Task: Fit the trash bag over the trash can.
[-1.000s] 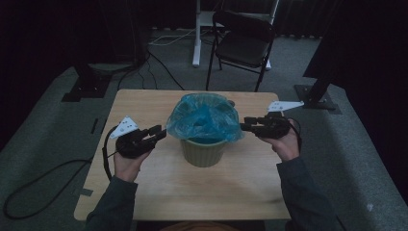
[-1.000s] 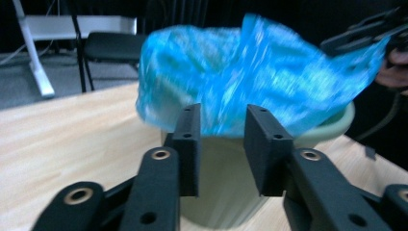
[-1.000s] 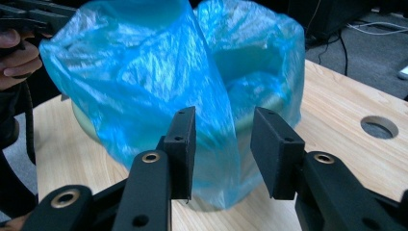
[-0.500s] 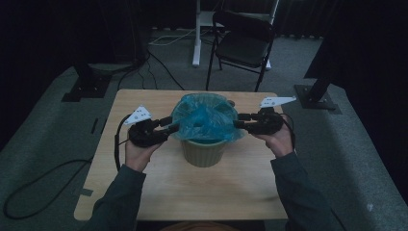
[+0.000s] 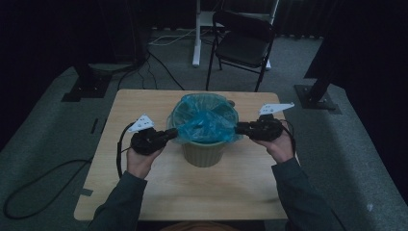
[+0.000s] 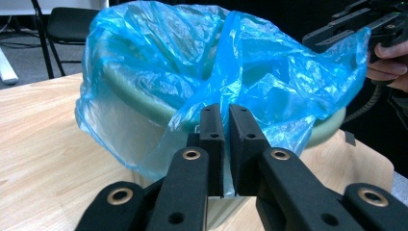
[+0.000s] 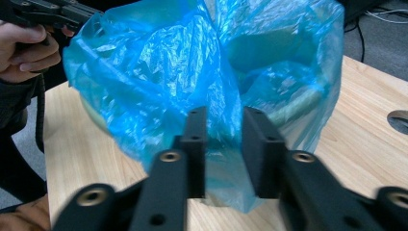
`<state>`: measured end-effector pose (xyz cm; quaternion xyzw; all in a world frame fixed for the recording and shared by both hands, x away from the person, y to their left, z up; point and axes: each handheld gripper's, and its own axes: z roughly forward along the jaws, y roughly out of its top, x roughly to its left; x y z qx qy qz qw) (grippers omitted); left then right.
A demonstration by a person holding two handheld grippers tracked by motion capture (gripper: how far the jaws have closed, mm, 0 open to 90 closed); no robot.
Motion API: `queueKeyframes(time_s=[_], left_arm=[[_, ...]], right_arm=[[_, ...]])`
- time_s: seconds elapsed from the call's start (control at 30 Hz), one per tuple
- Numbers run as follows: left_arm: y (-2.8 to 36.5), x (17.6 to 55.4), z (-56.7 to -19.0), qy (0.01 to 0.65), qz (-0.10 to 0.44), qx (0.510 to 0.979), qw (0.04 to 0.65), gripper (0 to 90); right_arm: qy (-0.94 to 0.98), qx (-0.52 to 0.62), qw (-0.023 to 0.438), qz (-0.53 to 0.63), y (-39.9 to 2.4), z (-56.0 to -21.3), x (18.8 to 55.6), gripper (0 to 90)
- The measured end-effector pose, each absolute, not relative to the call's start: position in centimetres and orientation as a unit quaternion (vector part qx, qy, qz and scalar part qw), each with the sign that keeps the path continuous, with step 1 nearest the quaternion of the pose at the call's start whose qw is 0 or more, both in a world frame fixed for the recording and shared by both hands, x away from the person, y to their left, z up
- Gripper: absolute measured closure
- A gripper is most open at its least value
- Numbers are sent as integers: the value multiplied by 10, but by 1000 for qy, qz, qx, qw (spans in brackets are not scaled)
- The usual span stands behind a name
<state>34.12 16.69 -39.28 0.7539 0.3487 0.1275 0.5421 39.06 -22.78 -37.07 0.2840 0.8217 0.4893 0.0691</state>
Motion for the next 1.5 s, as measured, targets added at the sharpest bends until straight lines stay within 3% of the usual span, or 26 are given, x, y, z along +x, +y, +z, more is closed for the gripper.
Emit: queueKeyframes(time_s=[0.03,0.1,0.23,1.5], left_arm=[[167,341,-393,349,128,754,542,867],[167,336,-397,345,126,756,542,874],[167,330,-400,340,123,757,545,876],[139,328,-448,308,105,813,482,897]], right_arm=[[822,284,69,489,-228,-371,391,757],[825,276,71,488,-228,-372,385,846],[827,265,69,491,-227,-372,377,879],[864,246,17,439,-214,-419,379,900]])
